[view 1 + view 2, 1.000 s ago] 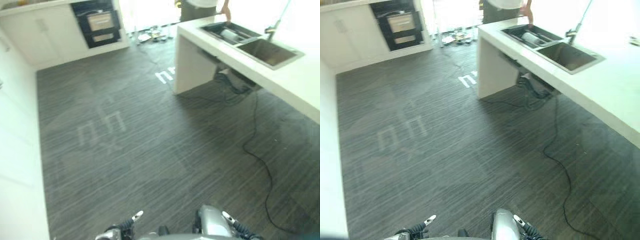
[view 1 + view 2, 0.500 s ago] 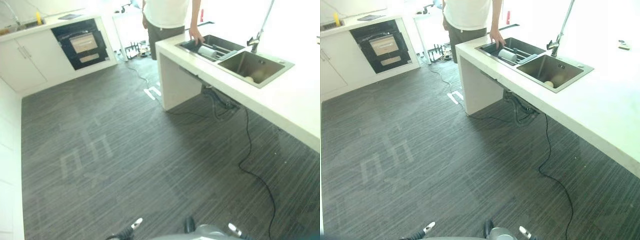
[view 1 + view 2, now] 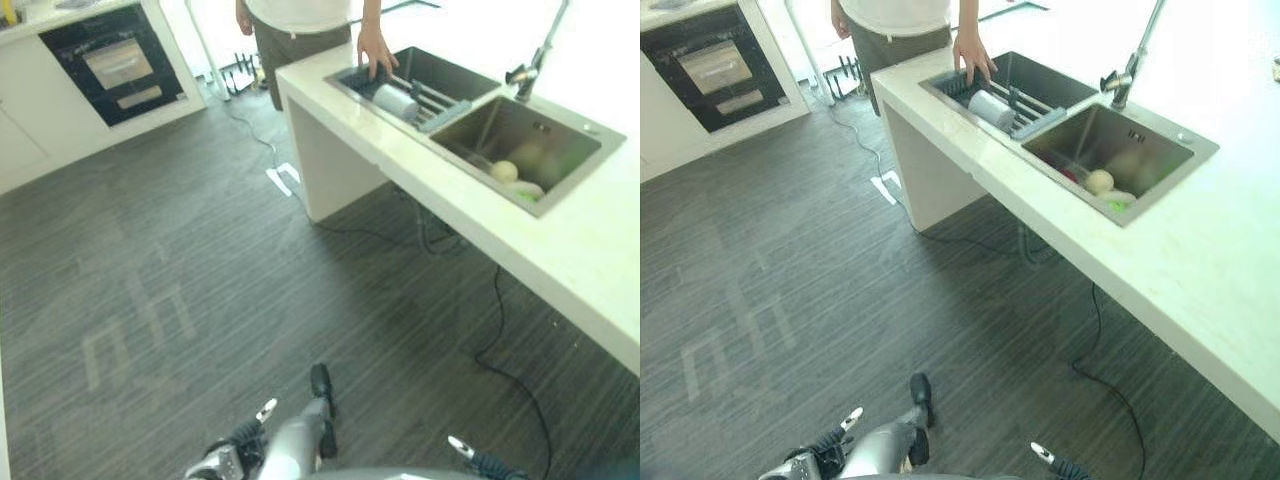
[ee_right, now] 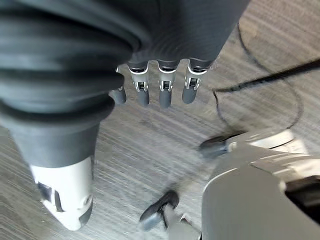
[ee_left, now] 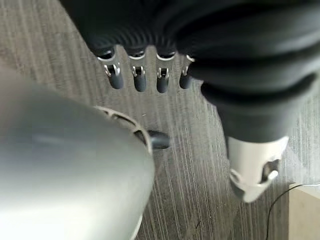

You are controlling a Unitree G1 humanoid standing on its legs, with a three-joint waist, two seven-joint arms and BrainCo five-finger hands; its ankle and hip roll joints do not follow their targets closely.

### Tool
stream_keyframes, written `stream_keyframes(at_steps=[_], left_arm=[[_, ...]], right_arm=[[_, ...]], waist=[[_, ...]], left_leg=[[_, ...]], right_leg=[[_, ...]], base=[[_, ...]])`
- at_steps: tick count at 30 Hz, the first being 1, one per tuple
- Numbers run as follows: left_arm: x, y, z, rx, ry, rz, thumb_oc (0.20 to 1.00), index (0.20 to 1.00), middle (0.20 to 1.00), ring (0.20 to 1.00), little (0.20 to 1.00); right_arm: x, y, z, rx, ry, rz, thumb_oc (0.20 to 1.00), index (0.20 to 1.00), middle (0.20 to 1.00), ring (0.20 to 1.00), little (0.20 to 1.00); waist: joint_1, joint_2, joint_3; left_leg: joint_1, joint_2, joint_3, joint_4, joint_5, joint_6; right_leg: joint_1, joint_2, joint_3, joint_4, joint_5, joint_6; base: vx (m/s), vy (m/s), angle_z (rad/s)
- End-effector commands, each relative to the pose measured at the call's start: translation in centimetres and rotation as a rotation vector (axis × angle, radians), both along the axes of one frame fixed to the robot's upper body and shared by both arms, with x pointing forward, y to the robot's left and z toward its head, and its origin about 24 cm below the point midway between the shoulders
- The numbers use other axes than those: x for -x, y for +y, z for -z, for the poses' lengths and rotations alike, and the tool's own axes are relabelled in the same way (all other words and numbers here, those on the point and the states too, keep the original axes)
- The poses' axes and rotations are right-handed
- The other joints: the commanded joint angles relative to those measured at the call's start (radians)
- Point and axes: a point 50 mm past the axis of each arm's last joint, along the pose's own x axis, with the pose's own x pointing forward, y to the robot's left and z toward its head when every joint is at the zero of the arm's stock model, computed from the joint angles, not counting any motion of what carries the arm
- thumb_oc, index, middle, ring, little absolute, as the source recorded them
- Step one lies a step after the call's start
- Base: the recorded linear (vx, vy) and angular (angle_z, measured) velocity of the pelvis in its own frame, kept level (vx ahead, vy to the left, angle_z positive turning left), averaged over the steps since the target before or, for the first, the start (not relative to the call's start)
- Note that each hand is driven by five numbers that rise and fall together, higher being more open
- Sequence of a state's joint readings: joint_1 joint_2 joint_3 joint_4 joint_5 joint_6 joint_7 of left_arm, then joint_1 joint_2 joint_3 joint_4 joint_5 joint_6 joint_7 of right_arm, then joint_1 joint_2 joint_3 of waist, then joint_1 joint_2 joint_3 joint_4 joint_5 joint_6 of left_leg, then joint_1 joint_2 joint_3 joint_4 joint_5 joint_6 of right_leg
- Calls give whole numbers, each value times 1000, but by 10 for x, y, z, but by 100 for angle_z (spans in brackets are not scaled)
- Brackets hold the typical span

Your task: Place the dishes in the dishwasher.

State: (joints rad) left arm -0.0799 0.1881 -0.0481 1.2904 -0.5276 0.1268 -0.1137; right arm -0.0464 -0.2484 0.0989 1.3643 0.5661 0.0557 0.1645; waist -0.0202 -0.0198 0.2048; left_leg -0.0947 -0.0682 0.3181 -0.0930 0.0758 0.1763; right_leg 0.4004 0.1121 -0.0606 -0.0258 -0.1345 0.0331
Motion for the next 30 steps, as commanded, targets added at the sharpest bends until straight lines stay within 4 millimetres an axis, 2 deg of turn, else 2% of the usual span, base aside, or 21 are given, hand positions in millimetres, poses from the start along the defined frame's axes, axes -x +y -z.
stream_keyframes(at_steps=[1, 2, 3, 7, 8, 9, 11, 12, 13, 15, 16, 18, 20, 21, 22, 23, 24, 25, 26, 27, 30], left_arm=[[9, -19, 5, 24, 31, 138, 1000, 1000, 1000, 1000, 1000], [6, -18, 4, 27, 22, 134, 1000, 1000, 1000, 1000, 1000], [-2, -16, 2, 37, 5, 127, 1000, 1000, 1000, 1000, 1000], [-15, -21, -1, 53, -28, 183, 1000, 1000, 1000, 1000, 1000], [-16, -22, -2, 53, -27, 195, 1000, 1000, 1000, 1000, 1000], [-16, -24, -1, 46, -17, 193, 1000, 1000, 1000, 1000, 1000], [-15, -25, -1, 44, -8, 187, 1000, 1000, 1000, 1000, 1000], [-14, -20, -1, 30, 7, 220, 1000, 1000, 1000, 1000, 1000], [-14, -16, -2, 20, 8, 243, 1000, 1000, 1000, 1000, 1000], [-13, -14, -2, 7, 0, 235, 1000, 1000, 1000, 1000, 1000], [-14, -14, -2, 4, -7, 215, 1000, 1000, 1000, 1000, 1000], [-12, -13, -2, 9, -12, 188, 1000, 1000, 1000, 1000, 1000], [-12, -20, -1, 39, -46, 188, 1000, 1000, 1000, 1000, 1000], [-12, -23, -1, 41, -59, 190, 1000, 1000, 1000, 1000, 1000], [-13, -26, -1, 48, -72, 169, 1000, 1000, 1000, 1000, 1000], [-13, -27, -1, 53, -78, 157, 1000, 1000, 1000, 1000, 1000], [-14, -26, -2, 67, -92, 130, 1000, 1000, 1000, 1000, 1000], [-15, -25, -3, 71, -115, 97, 1000, 1000, 1000, 1000, 1000], [-16, -25, -3, 69, -122, 96, 1000, 1000, 1000, 1000, 1000], [-23, -24, -5, 70, -131, 105, 1000, 1000, 1000, 1000, 1000], [-30, -23, -7, 63, -112, 138, 1000, 1000, 1000, 1000, 1000]], right_arm=[[-2, 1, -1, 4, -42, -40, 1000, 1000, 1000, 1000, 1000], [-2, 4, -1, 0, -46, -39, 1000, 1000, 1000, 1000, 1000], [-7, 8, -1, -10, -60, -44, 1000, 1000, 1000, 1000, 1000], [-8, 14, 0, -17, -68, -58, 1000, 1000, 1000, 1000, 1000], [-6, 16, 0, -21, -62, -65, 1000, 1000, 1000, 1000, 1000], [-7, 17, 1, -24, -58, -66, 1000, 1000, 1000, 1000, 1000], [-7, 18, 1, -26, -58, -63, 1000, 1000, 1000, 1000, 1000], [-7, 18, 1, -30, -67, -35, 1000, 1000, 1000, 1000, 1000], [-8, 18, 1, -33, -72, -21, 1000, 1000, 1000, 1000, 1000], [-11, 16, 0, -38, -78, -18, 1000, 1000, 1000, 1000, 1000], [-11, 15, -1, -38, -78, -11, 1000, 1000, 1000, 1000, 1000], [-10, 13, -1, -35, -81, 18, 1000, 1000, 1000, 1000, 1000], [-11, 11, -2, -19, -85, -2, 1000, 1000, 1000, 1000, 1000], [-12, 8, -3, -7, -86, 1, 1000, 1000, 1000, 1000, 1000], [-14, 3, -4, 5, -88, 23, 1000, 1000, 1000, 1000, 1000], [-15, 1, -5, 8, -87, 33, 1000, 1000, 1000, 1000, 1000], [-19, -1, -6, 16, -81, -5, 1000, 1000, 1000, 1000, 1000], [-27, -4, -8, 32, -87, -52, 1000, 1000, 1000, 1000, 1000], [-29, -5, -9, 35, -95, -36, 1000, 1000, 1000, 1000, 1000], [-34, -8, -11, 32, -117, 0, 1000, 1000, 1000, 1000, 1000], [-33, -9, -11, 24, -125, 24, 1000, 1000, 1000, 1000, 1000]], waist=[[4, -8, -24], [1, -7, -29], [-10, -3, -36], [-37, 12, -34], [-38, 20, -29], [-38, 24, -24], [-41, 24, -21], [-53, 14, -8], [-56, 7, 4], [-38, 5, 24], [-41, 2, 25], [-49, -8, 21], [-60, -20, 12], [-54, -23, 14], [-31, -29, 23], [-20, -29, 25], [1, -30, 30], [38, -34, 44], [51, -36, 51], [56, -36, 50], [27, -31, 45]], left_leg=[[26, 73, -63, 62, 1, -162], [42, 65, -71, 54, -5, -152], [76, 52, -86, 32, -14, -131], [124, 37, -103, 16, -43, -97], [141, 38, -106, 9, -50, -88], [156, 39, -106, 6, -62, -85], [165, 39, -106, 6, -67, -85], [194, 38, -108, 6, -91, -94], [220, 35, -94, 6, -116, -94], [257, 45, -70, 6, -140, -105], [259, 47, -60, 6, -128, -110], [270, 36, -58, 46, -144, -120], [266, 12, -80, 192, -191, -127], [233, 8, -109, 278, -153, -145], [159, 9, -178, 379, -98, -168], [137, 13, -211, 377, -89, -169], [117, 31, -300, 302, -74, -167], [75, 40, -462, 240, -34, -173], [67, 40, -503, 223, -23, -176], [71, 41, -512, 199, -54, -176], [102, 58, -465, 153, -70, -179]], right_leg=[[-157, -138, -45, 96, -16, 11], [-170, -142, -48, 132, -12, 16], [-226, -151, -53, 238, 36, 33], [-335, -153, -50, 499, 117, 64], [-381, -166, -80, 611, 145, 80], [-434, -178, -104, 648, 153, 81], [-454, -171, -113, 631, 141, 79], [-512, -144, -156, 492, 125, 71], [-558, -172, -223, 464, 160, 87], [-567, -232, -304, 479, 151, 104], [-539, -213, -297, 398, 146, 72], [-504, -183, -271, 304, 142, 58], [-454, -150, -219, 205, 117, 24], [-425, -136, -186, 171, 118, 9], [-378, -122, -133, 138, 115, -10], [-366, -117, -106, 137, 109, -13], [-358, -109, -45, 139, 102, -12], [-344, -101, 45, 125, 104, -10], [-337, -98, 72, 120, 105, -10], [-342, -109, 80, 128, 99, -5], [-366, -135, 55, 144, 103, 16]], base=[[261, 216, -12], [257, 255, 12], [233, 262, 18], [159, 195, 47], [169, 160, 52], [161, 108, 38], [110, -35, 3], [138, -123, -8], [208, -125, 2], [124, -78, 7], [82, -141, -11], [120, -134, -16], [173, -72, -7], [188, -7, -15], [162, 58, -41], [174, 197, -143], [175, 327, -190], [164, 329, -227], [72, 333, -239], [-2, 262, -254], [44, 273, -167]])
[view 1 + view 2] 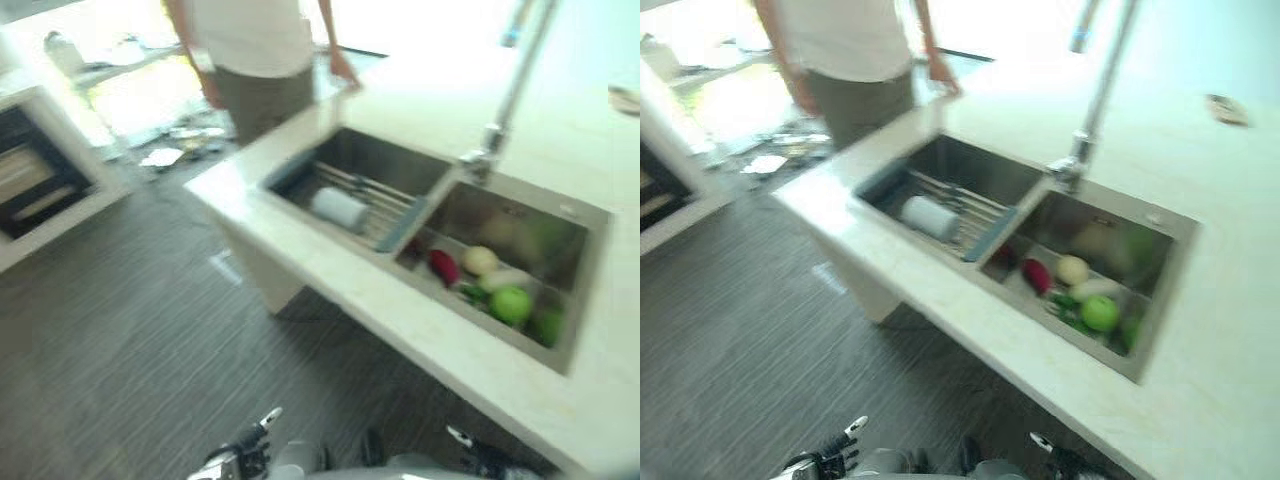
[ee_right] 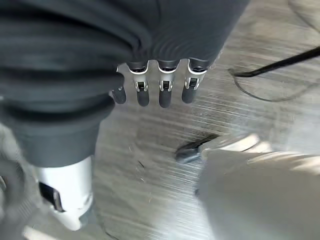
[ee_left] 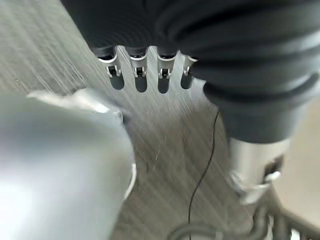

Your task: Place the dishes in the dishwasher.

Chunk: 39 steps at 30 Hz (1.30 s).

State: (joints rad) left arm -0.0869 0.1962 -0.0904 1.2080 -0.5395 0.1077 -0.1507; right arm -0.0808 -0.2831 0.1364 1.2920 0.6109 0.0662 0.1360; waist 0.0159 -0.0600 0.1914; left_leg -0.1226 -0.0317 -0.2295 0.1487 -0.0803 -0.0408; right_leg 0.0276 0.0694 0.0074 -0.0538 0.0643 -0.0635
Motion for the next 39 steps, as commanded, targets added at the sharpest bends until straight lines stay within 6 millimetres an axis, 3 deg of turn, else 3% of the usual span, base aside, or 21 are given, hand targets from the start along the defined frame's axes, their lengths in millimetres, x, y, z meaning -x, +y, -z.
stream_keyframes(at_steps=[1, 5, 13, 15, 16, 17, 19, 20, 23, 25, 26, 28, 29, 30, 35, 39], left_arm=[[-6, -18, 2, 21, 3, 93, 1000, 1000, 1000, 1000, 1000], [-4, -11, 2, -21, 41, 101, 1000, 1000, 1000, 1000, 1000], [-9, -13, 1, -26, 88, 61, 1000, 1000, 1000, 1000, 1000], [-4, -11, 2, -23, 108, 30, 1000, 1000, 1000, 1000, 1000], [1, -7, 3, -19, 113, -10, 1000, 1000, 1000, 1000, 1000], [4, -3, 4, -20, 114, -44, 1000, 1000, 1000, 1000, 1000], [7, 2, 4, -26, 121, -65, 1000, 1000, 1000, 1000, 1000], [11, 4, 4, -32, 131, -64, 1000, 1000, 1000, 1000, 1000], [19, 2, 7, -42, 154, -64, 1000, 1000, 1000, 1000, 1000], [25, -3, 9, -20, 154, -74, 1000, 1000, 1000, 1000, 1000], [30, -7, 11, -9, 157, -74, 1000, 1000, 1000, 1000, 1000], [32, -9, 11, 1, 156, -71, 1000, 1000, 1000, 1000, 1000], [31, -10, 11, 7, 154, -56, 1000, 1000, 1000, 1000, 1000], [28, -14, 11, 9, 167, -24, 1000, 1000, 1000, 1000, 1000], [20, -9, 9, 7, 160, -7, 1000, 1000, 1000, 1000, 1000], [27, -3, 9, -1, 171, -27, 1000, 1000, 1000, 1000, 1000]], right_arm=[[0, 2, 0, -10, -33, 14, 1000, 1000, 1000, 1000, 1000], [24, 5, 6, -31, 10, 61, 1000, 1000, 1000, 1000, 1000], [47, 6, 10, -39, 52, 139, 1000, 1000, 1000, 1000, 1000], [49, 7, 11, -37, 65, 130, 1000, 1000, 1000, 1000, 1000], [46, 9, 11, -33, 72, 83, 1000, 1000, 1000, 1000, 1000], [42, 11, 11, -32, 68, 61, 1000, 1000, 1000, 1000, 1000], [35, 11, 10, -33, 54, 55, 1000, 1000, 1000, 1000, 1000], [32, 12, 10, -31, 45, 53, 1000, 1000, 1000, 1000, 1000], [25, 7, 7, -24, 18, 52, 1000, 1000, 1000, 1000, 1000], [17, 2, 4, 7, -7, 30, 1000, 1000, 1000, 1000, 1000], [13, -3, 2, 23, -18, 42, 1000, 1000, 1000, 1000, 1000], [9, -5, 0, 28, -30, 41, 1000, 1000, 1000, 1000, 1000], [6, -8, -1, 34, -39, 41, 1000, 1000, 1000, 1000, 1000], [1, -12, -3, 36, -49, 89, 1000, 1000, 1000, 1000, 1000], [13, -8, 1, 25, -13, 81, 1000, 1000, 1000, 1000, 1000], [28, -2, 6, 0, 15, 86, 1000, 1000, 1000, 1000, 1000]], waist=[[-24, 7, 55], [-74, -8, 22], [-143, 13, 3], [-144, 24, 2], [-129, 34, 6], [-113, 43, 11], [-91, 53, 12], [-72, 53, 8], [-68, 52, 3], [-71, 44, 7], [-56, 40, 17], [-46, 40, 16], [-46, 42, 15], [-51, 56, 10], [-59, 61, 3], [-50, 59, -18]], left_leg=[[151, 18, 95, -96, 72, 47], [200, -4, 169, -85, 1, 88], [250, -22, 259, -97, -46, 118], [264, -22, 294, -112, -41, 118], [269, -16, 350, -119, -32, 113], [267, -12, 385, -123, -26, 116], [252, -11, 397, -121, -19, 126], [240, -15, 404, -111, -18, 124], [222, -24, 411, -64, -21, 108], [194, -48, 413, 58, -78, 100], [153, -45, 356, 146, -50, 80], [143, -33, 328, 126, -32, 73], [152, -3, 331, 77, -19, 64], [190, 39, 340, -63, 25, 46], [233, 38, 338, -163, 53, 42], [255, 28, 340, -236, 73, 43]], right_leg=[[1, -105, -5, 171, -87, 121], [-16, -142, 38, 143, -36, 158], [-44, -164, 105, 116, 24, 205], [-60, -158, 59, 141, 15, 206], [-76, -149, -41, 200, -9, 203], [-89, -136, -102, 268, -33, 196], [-74, -107, -141, 337, -87, 170], [-37, -103, -172, 306, -118, 151], [25, -91, -160, 212, -139, 122], [50, -103, -152, 162, -129, 108], [65, -103, -139, 150, -122, 99], [62, -102, -129, 149, -118, 98], [59, -104, -133, 154, -120, 99], [58, -121, -168, 162, -127, 109], [44, -136, -194, 145, -98, 133], [58, -136, -208, 86, -69, 152]], base=[[135, 265, -101], [104, 166, -39], [21, 109, -60], [3, 110, -70], [-66, 86, -65], [-87, 50, -136], [-68, -40, -165], [-37, -95, -42], [10, -108, 18], [23, -22, 26], [15, 44, 6], [-6, 105, -25], [-1, 334, -33], [0, 310, -11], [-13, 125, 21], [-6, 29, -1]])
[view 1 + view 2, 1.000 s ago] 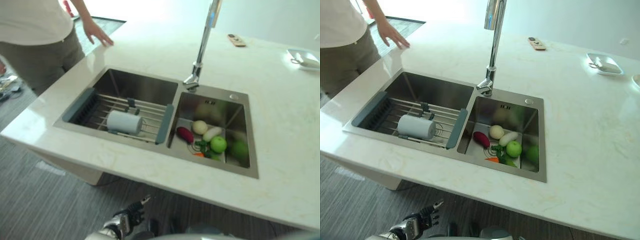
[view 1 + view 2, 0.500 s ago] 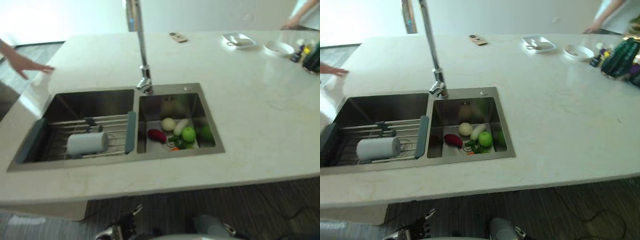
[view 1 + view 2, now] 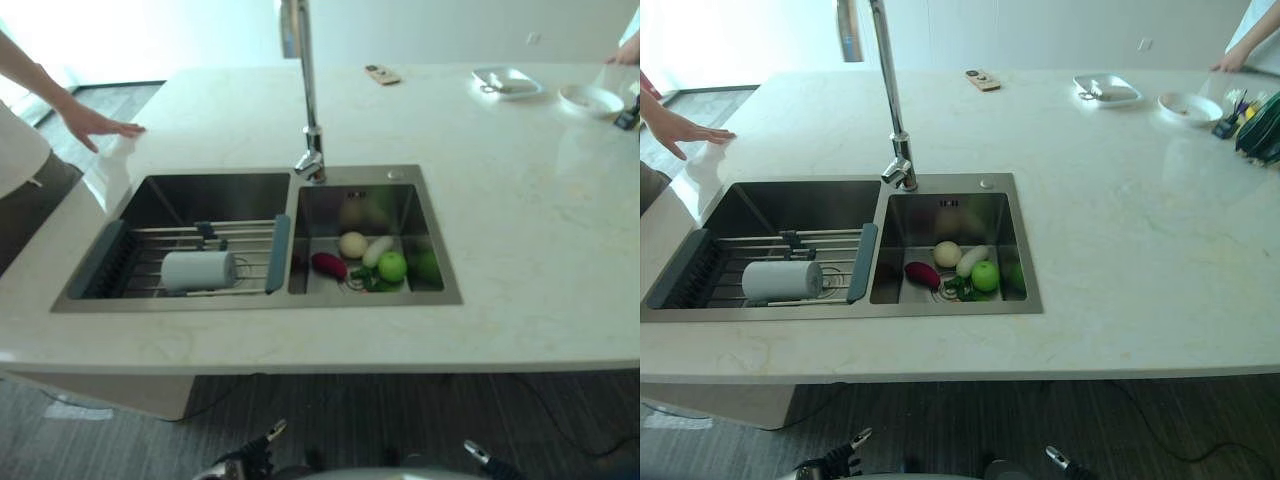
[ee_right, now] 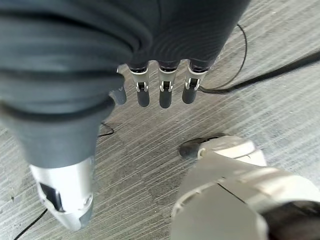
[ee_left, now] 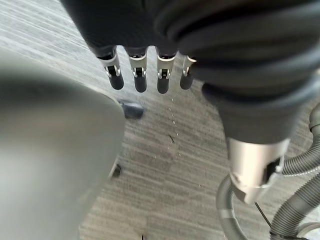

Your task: Place the dishes in the dishwasher.

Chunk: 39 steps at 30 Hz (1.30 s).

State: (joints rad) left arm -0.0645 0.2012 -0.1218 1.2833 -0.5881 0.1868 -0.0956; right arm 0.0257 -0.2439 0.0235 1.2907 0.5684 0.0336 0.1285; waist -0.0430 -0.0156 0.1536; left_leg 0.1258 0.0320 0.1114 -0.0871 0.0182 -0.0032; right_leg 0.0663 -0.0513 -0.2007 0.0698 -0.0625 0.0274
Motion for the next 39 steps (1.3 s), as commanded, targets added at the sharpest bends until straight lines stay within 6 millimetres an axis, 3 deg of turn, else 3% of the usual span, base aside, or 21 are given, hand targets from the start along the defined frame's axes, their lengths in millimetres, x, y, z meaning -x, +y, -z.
stream_keyframes(at_steps=[1, 8, 9, 10, 11, 15, 17, 24, 27, 28, 32, 33, 35, 37, 38, 39], left_arm=[[-5, -6, 0, 31, -18, -1, 1000, 1000, 1000, 1000, 1000], [-9, -13, -1, 103, -75, -88, 1000, 1000, 1000, 1000, 1000], [13, -22, 6, 34, 45, 72, 1000, 1000, 1000, 1000, 1000], [11, -23, 6, 28, 33, 83, 1000, 1000, 1000, 1000, 1000], [3, -24, 5, 18, 10, 77, 1000, 1000, 1000, 1000, 1000], [-17, -18, -1, 46, -35, 13, 1000, 1000, 1000, 1000, 1000], [-18, -18, -2, 49, -34, 2, 1000, 1000, 1000, 1000, 1000], [-6, -12, 1, 21, 9, -16, 1000, 1000, 1000, 1000, 1000], [1, -10, 2, 21, 4, -30, 1000, 1000, 1000, 1000, 1000], [0, -10, 2, 19, -7, 11, 1000, 1000, 1000, 1000, 1000], [-7, -9, 0, 13, -8, 37, 1000, 1000, 1000, 1000, 1000], [-8, -5, 0, -22, 12, 56, 1000, 1000, 1000, 1000, 1000], [-12, 4, -3, -75, 0, 144, 1000, 1000, 1000, 1000, 1000], [-23, 9, -6, -85, -41, 76, 1000, 1000, 1000, 1000, 1000], [-29, 27, -12, -120, -70, -38, 1000, 1000, 1000, 1000, 1000], [-29, 33, -14, -123, -70, -66, 1000, 1000, 1000, 1000, 1000]], right_arm=[[-14, -5, -3, 3, -45, -10, 1000, 1000, 1000, 1000, 1000], [-18, 6, -3, -82, -86, -44, 1000, 1000, 1000, 1000, 1000], [-53, 14, -10, -143, -147, 30, 1000, 1000, 1000, 1000, 1000], [-53, 14, -10, -147, -146, 53, 1000, 1000, 1000, 1000, 1000], [-52, 14, -9, -169, -159, 128, 1000, 1000, 1000, 1000, 1000], [-38, 13, -5, -115, -98, 39, 1000, 1000, 1000, 1000, 1000], [-28, 9, -3, -115, -60, 91, 1000, 1000, 1000, 1000, 1000], [-23, 1, -4, -52, -18, 44, 1000, 1000, 1000, 1000, 1000], [-27, -8, -7, -1, -10, 30, 1000, 1000, 1000, 1000, 1000], [-35, -18, -11, 18, -32, 64, 1000, 1000, 1000, 1000, 1000], [-43, -30, -17, 19, -97, 147, 1000, 1000, 1000, 1000, 1000], [-48, -31, -19, 12, -150, 246, 1000, 1000, 1000, 1000, 1000], [-47, -36, -21, 28, -169, 340, 1000, 1000, 1000, 1000, 1000], [-37, -37, -18, 35, -113, 314, 1000, 1000, 1000, 1000, 1000], [-22, -42, -16, 46, -70, 341, 1000, 1000, 1000, 1000, 1000], [-21, -41, -15, 39, -71, 359, 1000, 1000, 1000, 1000, 1000]], waist=[[10, 12, 17], [27, -1, 9], [19, 20, 27], [20, 23, 21], [13, 27, 13], [-18, 33, -2], [-21, 30, -9], [-33, 31, -22], [-8, 11, -7], [5, 8, 4], [-11, 29, 11], [-24, 41, 7], [-44, 47, 3], [-41, 53, 2], [-26, 75, 4], [-22, 80, 4]], left_leg=[[2, -38, -2, 0, -24, 4], [4, -40, 39, 0, -33, 10], [-41, 43, 130, 100, -17, -33], [-38, 35, 102, 76, -4, -33], [-29, 34, 91, 33, 13, -39], [-17, 26, 89, 11, 14, -40], [-10, 21, 79, 7, 8, -38], [13, 13, 79, 15, -9, -35], [-46, -16, 10, 203, -65, -29], [-69, 10, -13, 231, -52, -34], [-33, 93, 2, 130, 2, -71], [5, 101, 30, 60, 7, -75], [32, 99, 86, 15, 17, -81], [38, 64, 74, 4, -3, -59], [35, 46, 72, 0, -7, -31], [31, 44, 77, 0, -8, -24]], right_leg=[[22, -15, 2, -46, 62, 63], [40, -33, -21, -109, 97, 82], [41, -51, -54, -93, 71, 60], [37, -43, -35, -108, 85, 59], [38, -26, -16, -124, 90, 57], [29, -14, 4, -117, 82, 53], [37, -5, 13, -122, 76, 48], [63, 10, 31, -142, 67, 34], [62, -13, 78, -141, 88, 28], [55, -22, 83, -125, 92, 27], [54, -54, 78, -118, 92, 47], [52, -85, 65, -122, 100, 73], [47, -141, 22, -108, 116, 117], [36, -193, 2, -63, 114, 139], [0, -186, -24, 70, 72, 125], [-16, -166, -29, 112, 63, 120]], base=[[-18, 15, 6], [-13, -3, -1], [11, -35, -10], [13, -38, -11], [7, -12, -17], [4, 15, -10], [-9, -44, -6], [-3, -36, -1], [-106, 102, -11], [-155, 307, -29], [-89, 474, -4], [-38, 628, 16], [-49, 577, 14], [-47, 510, 46], [-58, 440, 38], [-74, 359, -8]])
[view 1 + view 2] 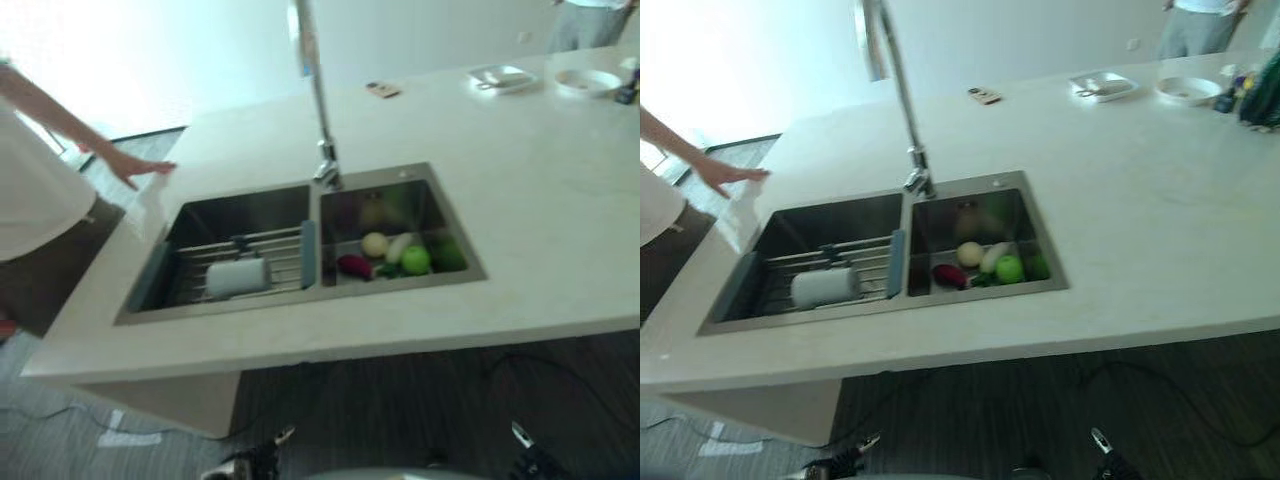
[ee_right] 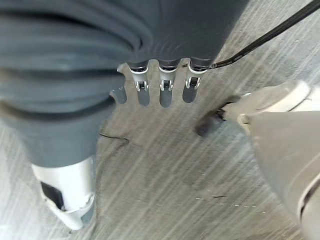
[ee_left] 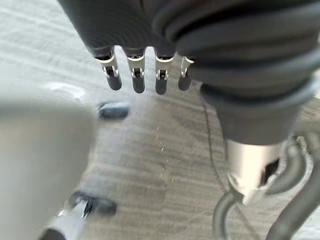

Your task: Place the dishes in the dishwasher.

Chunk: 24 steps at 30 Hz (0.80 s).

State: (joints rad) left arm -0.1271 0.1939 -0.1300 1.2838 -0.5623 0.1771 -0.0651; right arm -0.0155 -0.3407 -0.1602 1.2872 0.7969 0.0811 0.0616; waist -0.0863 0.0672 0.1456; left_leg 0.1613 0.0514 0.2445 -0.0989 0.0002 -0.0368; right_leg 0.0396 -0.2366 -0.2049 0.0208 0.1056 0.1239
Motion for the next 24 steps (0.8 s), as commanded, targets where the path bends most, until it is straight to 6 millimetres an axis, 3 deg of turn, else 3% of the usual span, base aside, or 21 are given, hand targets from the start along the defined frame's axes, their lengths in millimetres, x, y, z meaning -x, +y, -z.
stream_keyframes(at_steps=[1, 3, 5, 11, 14, 15, 18, 19, 21, 22, 24], left_arm=[[-4, 44, -11, -99, -30, -145, 1000, 1000, 1000, 1000, 1000], [-1, 63, -16, -146, -67, -242, 1000, 1000, 1000, 1000, 1000], [0, 94, -29, -243, -113, -358, 1000, 1000, 1000, 1000, 1000], [12, 152, -60, -398, -239, -474, 1000, 1000, 1000, 1000, 1000], [3, 189, -97, -544, -338, -475, 1000, 1000, 1000, 1000, 1000], [0, 208, -118, -651, -331, -440, 1000, 1000, 1000, 1000, 1000], [5, 236, -150, -852, -291, -451, 1000, 1000, 1000, 1000, 1000], [10, 261, -181, -989, -311, -492, 1000, 1000, 1000, 1000, 1000], [11, 291, -237, -1184, -404, -508, 1000, 1000, 1000, 1000, 1000], [4, 301, -276, -1276, -488, -496, 1000, 1000, 1000, 1000, 1000], [-10, 303, -330, -1413, -623, -475, 1000, 1000, 1000, 1000, 1000]], right_arm=[[-7, 8, 2, -21, 4, -21, 1000, 1000, 1000, 1000, 1000], [-5, 9, 3, -8, 7, -41, 1000, 1000, 1000, 1000, 1000], [-5, 5, 2, 7, 13, -32, 1000, 1000, 1000, 1000, 1000], [-8, -23, -12, 79, -26, -25, 1000, 1000, 1000, 1000, 1000], [-3, -24, -12, 76, -6, -13, 1000, 1000, 1000, 1000, 1000], [4, -22, -9, 68, 3, 2, 1000, 1000, 1000, 1000, 1000], [8, -20, -7, 58, 7, 12, 1000, 1000, 1000, 1000, 1000], [8, -18, -7, 53, 17, 6, 1000, 1000, 1000, 1000, 1000], [12, -15, -5, 52, 35, -8, 1000, 1000, 1000, 1000, 1000], [14, -12, -3, 49, 39, -10, 1000, 1000, 1000, 1000, 1000], [17, -8, -2, 41, 35, -8, 1000, 1000, 1000, 1000, 1000]], waist=[[27, -3, 15], [56, -10, 28], [71, -9, 34], [120, -11, 11], [135, -6, 5], [148, -6, 5], [159, -5, 7], [163, -4, 9], [165, -2, 5], [166, -3, 1], [169, -4, -5]], left_leg=[[-9, 16, -55, 12, 8, 21], [-9, 5, -28, 21, -2, 25], [-10, 11, -33, 19, 4, 18], [-27, 0, -32, 16, 10, -6], [-36, -5, -41, 15, 9, -8], [-38, -3, -45, 16, 12, -8], [-45, 1, -48, 18, 15, -8], [-50, 3, -50, 21, 17, -10], [-47, 4, -50, 21, 17, -12], [-44, 5, -48, 20, 17, -14], [-42, 7, -46, 18, 15, -15]], right_leg=[[-7, 54, -27, 184, -119, 14], [4, 54, -104, 148, -117, 6], [35, 71, -90, 82, -124, 1], [108, 92, -116, -103, -78, 3], [108, 100, -116, -108, -82, 5], [112, 99, -128, -108, -81, 7], [114, 99, -141, -108, -83, 6], [115, 101, -145, -108, -86, 3], [117, 104, -146, -108, -87, 4], [119, 105, -150, -108, -87, 6], [122, 104, -155, -108, -87, 7]], base=[[-36, 91, -22], [-17, 12, -24], [-22, -62, -15], [9, -21, 3], [-3, -20, 3], [12, -61, 5], [-6, -50, 13], [-4, -65, 16], [49, -78, 7], [84, -85, 12], [74, -82, 12]])
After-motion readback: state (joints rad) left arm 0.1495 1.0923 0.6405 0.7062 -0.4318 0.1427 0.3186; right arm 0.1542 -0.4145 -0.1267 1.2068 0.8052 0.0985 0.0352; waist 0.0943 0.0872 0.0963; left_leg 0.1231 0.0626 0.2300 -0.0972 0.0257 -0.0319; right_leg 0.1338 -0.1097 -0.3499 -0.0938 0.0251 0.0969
